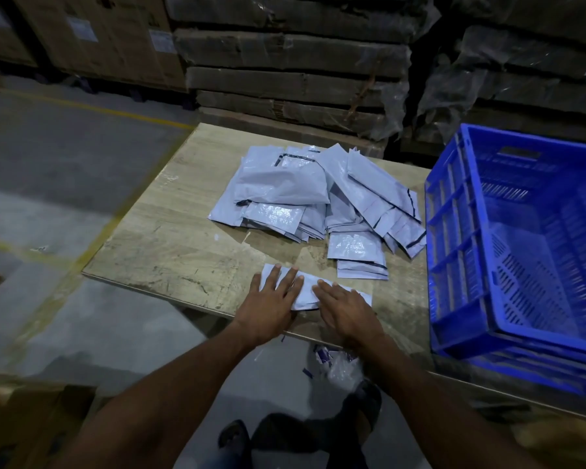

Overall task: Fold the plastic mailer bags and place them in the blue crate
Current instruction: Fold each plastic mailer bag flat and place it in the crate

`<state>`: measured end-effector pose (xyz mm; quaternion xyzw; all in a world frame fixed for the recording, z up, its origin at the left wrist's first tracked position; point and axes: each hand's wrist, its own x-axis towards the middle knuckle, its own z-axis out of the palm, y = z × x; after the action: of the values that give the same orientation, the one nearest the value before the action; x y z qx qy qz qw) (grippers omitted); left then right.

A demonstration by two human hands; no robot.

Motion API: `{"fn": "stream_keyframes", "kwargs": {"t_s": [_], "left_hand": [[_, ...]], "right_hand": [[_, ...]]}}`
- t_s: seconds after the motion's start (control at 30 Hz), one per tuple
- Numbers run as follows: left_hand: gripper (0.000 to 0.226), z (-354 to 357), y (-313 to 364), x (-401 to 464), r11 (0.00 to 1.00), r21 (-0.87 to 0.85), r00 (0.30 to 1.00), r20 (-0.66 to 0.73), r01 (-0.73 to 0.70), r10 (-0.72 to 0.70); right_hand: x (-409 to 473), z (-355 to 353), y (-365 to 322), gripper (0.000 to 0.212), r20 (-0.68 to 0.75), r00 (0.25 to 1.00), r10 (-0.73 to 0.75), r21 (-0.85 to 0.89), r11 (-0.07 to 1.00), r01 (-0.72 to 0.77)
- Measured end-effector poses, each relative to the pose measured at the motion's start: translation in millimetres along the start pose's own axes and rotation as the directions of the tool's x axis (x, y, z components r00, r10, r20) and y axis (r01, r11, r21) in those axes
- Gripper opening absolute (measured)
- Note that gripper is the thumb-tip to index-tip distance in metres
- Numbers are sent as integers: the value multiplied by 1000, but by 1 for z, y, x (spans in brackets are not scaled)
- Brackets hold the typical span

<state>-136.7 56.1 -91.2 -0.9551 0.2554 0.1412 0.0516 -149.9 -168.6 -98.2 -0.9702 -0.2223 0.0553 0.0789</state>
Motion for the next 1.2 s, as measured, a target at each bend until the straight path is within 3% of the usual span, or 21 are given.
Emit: {"fn": "stream_keyframes", "kwargs": {"t_s": [0.07,0.17,0.23,0.33,0.47,0.53,0.67,0.73,0.83,0.9,1.03,1.2], "left_hand": [[80,-6,1,3,999,-15,999,24,41,-40],[80,-12,-2,7,991,-110,997,24,74,-72],[84,-14,-6,12,989,-136,998,24,55,-53],[83,-15,-14,20,981,-194,1000,25,19,-14],[79,-12,-27,26,960,-270,996,6,-81,86],[78,-7,-31,26,941,-317,993,-73,-115,96],[90,7,-23,18,819,-560,903,-405,-123,-141],[88,13,-17,14,840,-534,883,-435,-97,-175],[87,22,-5,13,845,-534,916,-358,-42,-181],[89,23,7,14,847,-527,963,-188,68,-194],[94,28,29,24,944,-311,991,-50,106,-128],[86,10,58,47,946,-319,996,-36,61,-76]], "right_hand": [[-6,-5,-5,54,-92,995,-45,-4,999,45],[-19,-13,-14,56,-176,932,-318,-149,944,294],[-22,-11,-15,55,-153,870,-470,-224,873,432],[-18,-4,-5,46,-59,852,-521,-309,821,480],[-2,-13,3,35,14,892,-452,-341,836,429],[6,-22,1,38,25,896,-443,-319,846,427],[10,-41,2,44,7,921,-389,-303,877,373],[7,-49,8,44,17,946,-325,-262,911,318],[-1,-61,16,38,-50,980,-194,-156,970,184],[-9,-78,18,33,-167,980,-108,-44,994,102],[-20,-132,23,22,-406,914,4,24,1000,6],[-35,-209,64,39,-556,812,177,89,984,-154]]}}
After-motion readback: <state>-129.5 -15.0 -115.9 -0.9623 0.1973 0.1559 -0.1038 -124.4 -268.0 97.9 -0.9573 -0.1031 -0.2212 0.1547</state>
